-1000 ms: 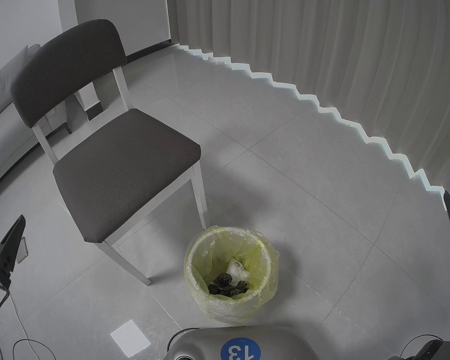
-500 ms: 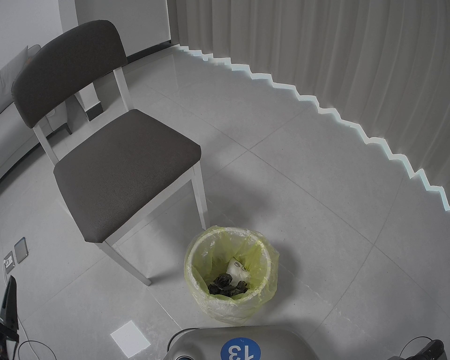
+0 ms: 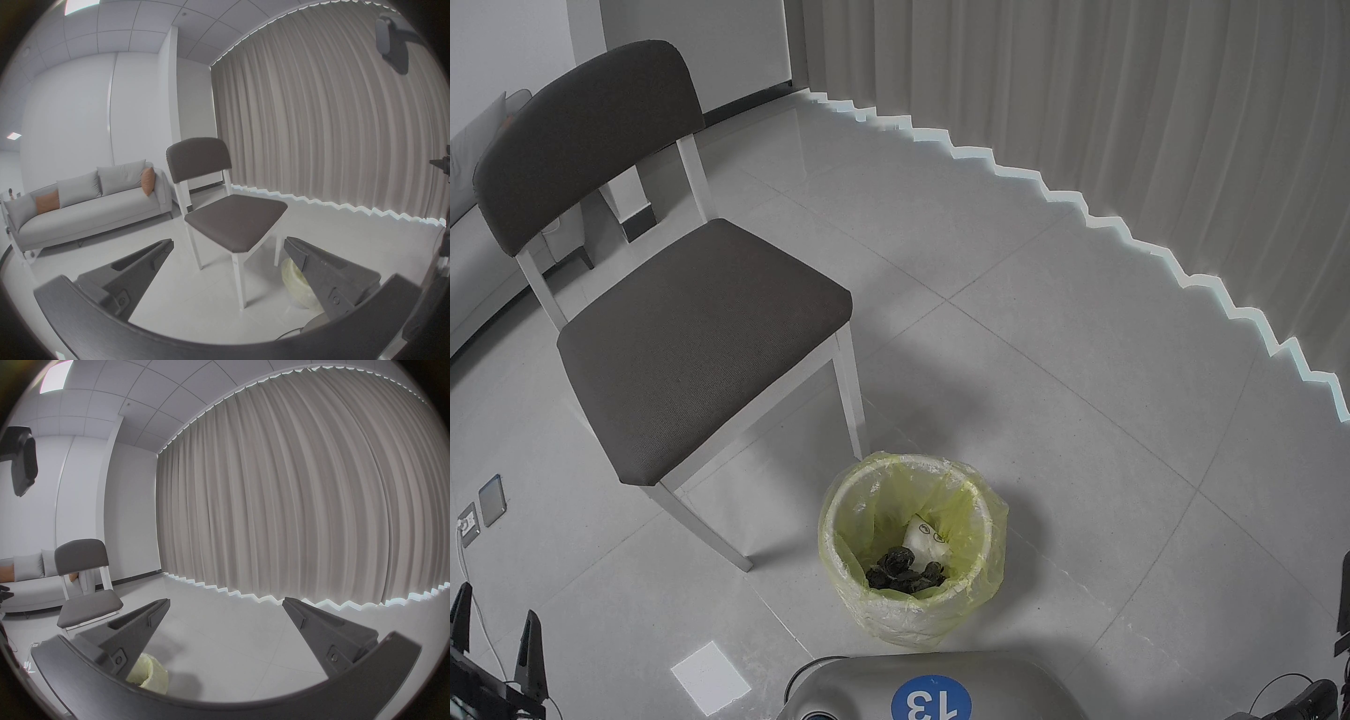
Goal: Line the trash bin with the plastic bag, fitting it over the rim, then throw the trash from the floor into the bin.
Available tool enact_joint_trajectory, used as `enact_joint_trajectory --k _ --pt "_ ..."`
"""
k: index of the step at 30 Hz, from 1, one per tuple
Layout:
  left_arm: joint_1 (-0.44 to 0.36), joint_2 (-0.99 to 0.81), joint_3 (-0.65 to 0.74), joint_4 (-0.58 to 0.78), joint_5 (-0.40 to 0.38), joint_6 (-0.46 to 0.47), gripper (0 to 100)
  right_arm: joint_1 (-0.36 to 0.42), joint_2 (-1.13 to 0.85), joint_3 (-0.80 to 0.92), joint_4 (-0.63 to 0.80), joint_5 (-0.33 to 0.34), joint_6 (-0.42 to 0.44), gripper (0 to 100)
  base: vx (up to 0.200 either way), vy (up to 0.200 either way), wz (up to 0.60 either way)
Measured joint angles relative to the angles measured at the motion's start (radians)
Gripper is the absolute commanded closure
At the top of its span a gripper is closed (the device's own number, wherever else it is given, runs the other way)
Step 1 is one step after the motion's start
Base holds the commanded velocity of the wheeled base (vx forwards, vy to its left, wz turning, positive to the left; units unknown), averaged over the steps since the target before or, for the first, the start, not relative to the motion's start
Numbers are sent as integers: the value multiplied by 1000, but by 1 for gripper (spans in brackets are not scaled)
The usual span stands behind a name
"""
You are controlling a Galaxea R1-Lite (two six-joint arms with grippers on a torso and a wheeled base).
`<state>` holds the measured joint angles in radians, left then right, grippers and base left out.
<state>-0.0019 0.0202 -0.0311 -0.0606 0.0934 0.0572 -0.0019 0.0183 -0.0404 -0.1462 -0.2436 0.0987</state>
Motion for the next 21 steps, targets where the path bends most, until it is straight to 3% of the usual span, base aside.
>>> enact_joint_trajectory --k 6,11,17,21 --pt "1 -7 12 70 -71 -50 0 1 -6 20 99 5 41 0 0 0 0" --pt "2 -9 13 86 -89 -74 0 2 -6 22 89 91 20 0 0 0 0" --pt "2 -9 13 70 -82 -84 0 2 -6 23 137 248 -84 0 0 0 0" --pt "2 -9 13 66 -80 -84 0 3 -6 23 143 260 -81 0 0 0 0"
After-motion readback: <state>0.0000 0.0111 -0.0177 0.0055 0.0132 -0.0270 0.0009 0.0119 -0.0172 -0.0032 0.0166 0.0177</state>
